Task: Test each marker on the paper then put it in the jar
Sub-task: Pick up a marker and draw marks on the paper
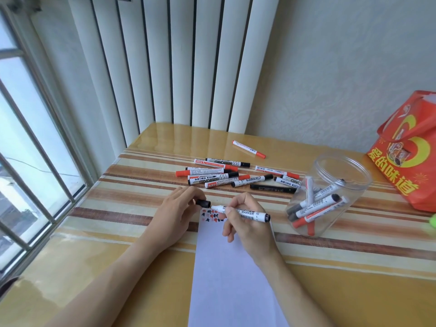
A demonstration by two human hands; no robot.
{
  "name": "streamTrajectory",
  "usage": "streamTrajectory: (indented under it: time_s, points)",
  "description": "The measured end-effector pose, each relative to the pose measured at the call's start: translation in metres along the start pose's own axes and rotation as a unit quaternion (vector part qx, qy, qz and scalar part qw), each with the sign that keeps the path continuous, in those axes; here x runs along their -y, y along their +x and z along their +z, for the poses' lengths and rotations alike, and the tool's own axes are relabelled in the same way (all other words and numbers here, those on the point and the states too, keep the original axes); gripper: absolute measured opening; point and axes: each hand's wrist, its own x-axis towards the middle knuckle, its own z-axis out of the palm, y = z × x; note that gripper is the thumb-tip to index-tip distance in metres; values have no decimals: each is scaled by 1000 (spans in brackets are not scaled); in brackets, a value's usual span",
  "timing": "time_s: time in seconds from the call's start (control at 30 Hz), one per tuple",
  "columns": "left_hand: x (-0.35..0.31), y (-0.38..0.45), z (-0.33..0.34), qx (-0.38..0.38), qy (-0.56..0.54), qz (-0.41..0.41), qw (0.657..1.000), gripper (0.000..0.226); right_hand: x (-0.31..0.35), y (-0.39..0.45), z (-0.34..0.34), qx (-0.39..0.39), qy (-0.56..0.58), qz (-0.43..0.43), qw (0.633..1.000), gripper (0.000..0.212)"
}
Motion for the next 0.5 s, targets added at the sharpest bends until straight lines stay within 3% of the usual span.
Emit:
streamTrajectory:
  time_s: [0.23,0.4,0.5]
  points:
    - [-1,-2,0,23,-19,2,1000,32,3,1,-1,23,-52,-1,998,8]
    - [1,-1,2,15,-19,12,1000,22,17,-1,-12,26,28,50,998,18]
    - [6,-1,3,15,-15,-1,1000,22,11,2,-18,3,-63,32,997,5]
